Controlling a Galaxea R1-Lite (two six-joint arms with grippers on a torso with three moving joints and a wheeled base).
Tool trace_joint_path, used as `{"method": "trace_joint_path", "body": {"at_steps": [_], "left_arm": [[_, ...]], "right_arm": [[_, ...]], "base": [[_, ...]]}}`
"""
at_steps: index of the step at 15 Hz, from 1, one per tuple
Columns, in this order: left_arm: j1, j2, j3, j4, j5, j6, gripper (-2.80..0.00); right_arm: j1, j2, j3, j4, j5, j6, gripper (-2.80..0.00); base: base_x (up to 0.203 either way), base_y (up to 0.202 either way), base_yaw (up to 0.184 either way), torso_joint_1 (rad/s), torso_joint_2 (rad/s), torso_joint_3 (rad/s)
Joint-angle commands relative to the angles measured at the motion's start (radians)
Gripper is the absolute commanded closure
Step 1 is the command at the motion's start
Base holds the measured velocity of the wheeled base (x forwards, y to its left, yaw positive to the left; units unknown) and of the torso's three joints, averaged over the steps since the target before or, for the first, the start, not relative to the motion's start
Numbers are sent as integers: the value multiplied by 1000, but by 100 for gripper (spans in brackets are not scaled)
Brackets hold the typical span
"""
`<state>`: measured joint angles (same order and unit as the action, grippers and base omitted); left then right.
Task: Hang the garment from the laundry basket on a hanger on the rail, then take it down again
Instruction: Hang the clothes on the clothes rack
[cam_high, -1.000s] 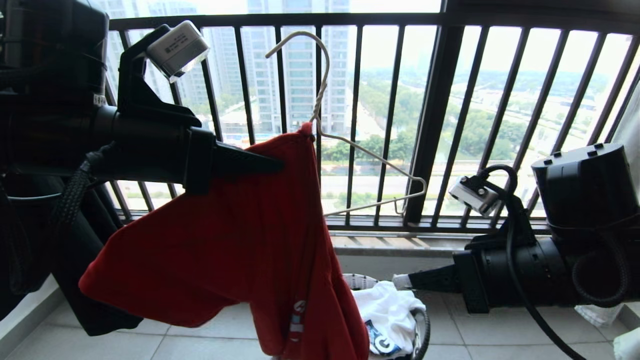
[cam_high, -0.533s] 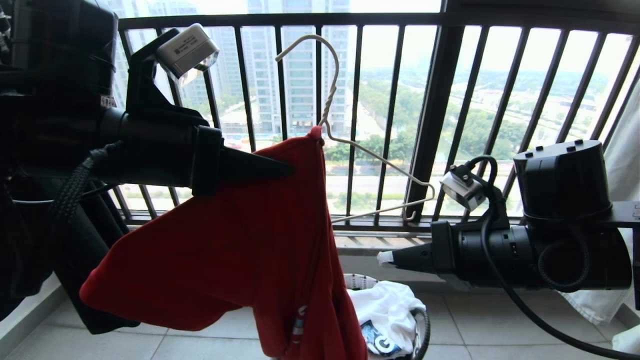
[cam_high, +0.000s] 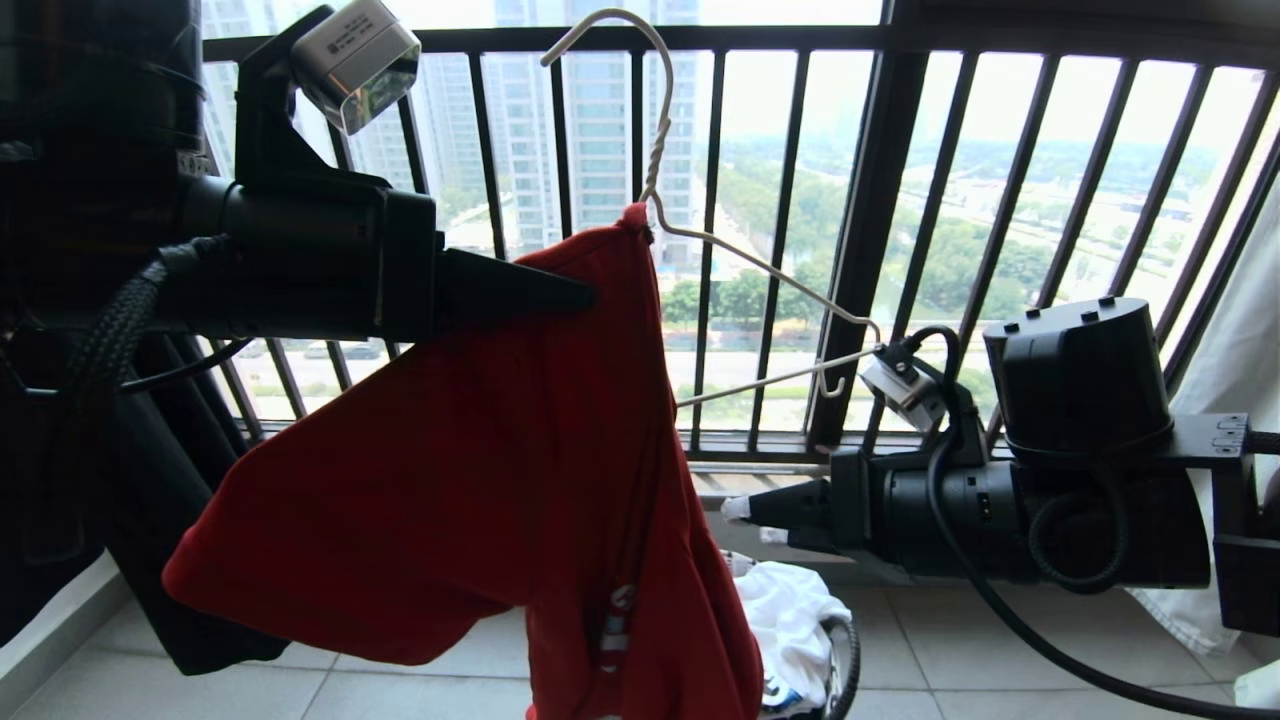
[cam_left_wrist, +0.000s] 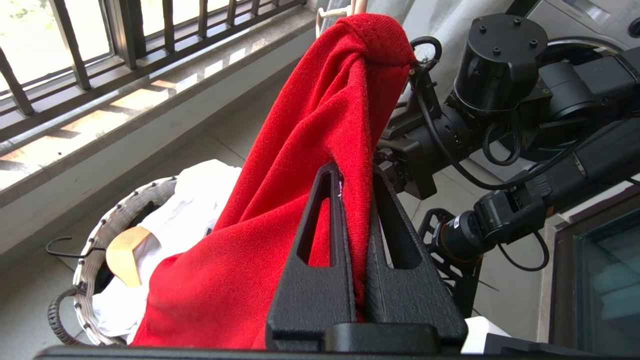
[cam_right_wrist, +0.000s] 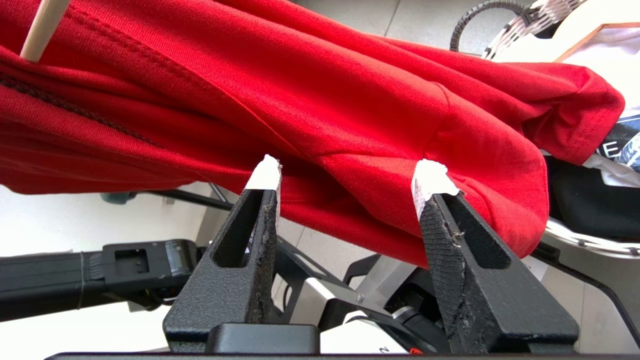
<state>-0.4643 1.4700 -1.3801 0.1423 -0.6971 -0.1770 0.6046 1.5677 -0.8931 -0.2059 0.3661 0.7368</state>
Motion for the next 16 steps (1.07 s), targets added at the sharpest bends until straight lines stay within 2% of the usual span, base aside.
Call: {"method": "trace_joint_path", "body": {"at_steps": [1,3,5,10,16], "left_arm": [[-2,-4,1,0,-5,-1,0],[-5,-11,3,0,-5,-1,0],[-11,-6,3,0,-4,-1,0],[-16,7,2,-9,-3,-1,0],[-6,11,1,-23,11,8,0]], "right_arm": [[20,53,-4,-22,-69,4,-280],[41,87,-27,-29,-151,3,-280],[64,95,-38,-27,-191,2,-280],[193,100,-61,-19,-441,-27,-280],[175,9,-56,20,-460,-70,-280]], "base": [[0,0,0,0,0,0],[0,0,0,0,0,0],[0,0,0,0,0,0],[0,0,0,0,0,0],[0,0,0,0,0,0]]}}
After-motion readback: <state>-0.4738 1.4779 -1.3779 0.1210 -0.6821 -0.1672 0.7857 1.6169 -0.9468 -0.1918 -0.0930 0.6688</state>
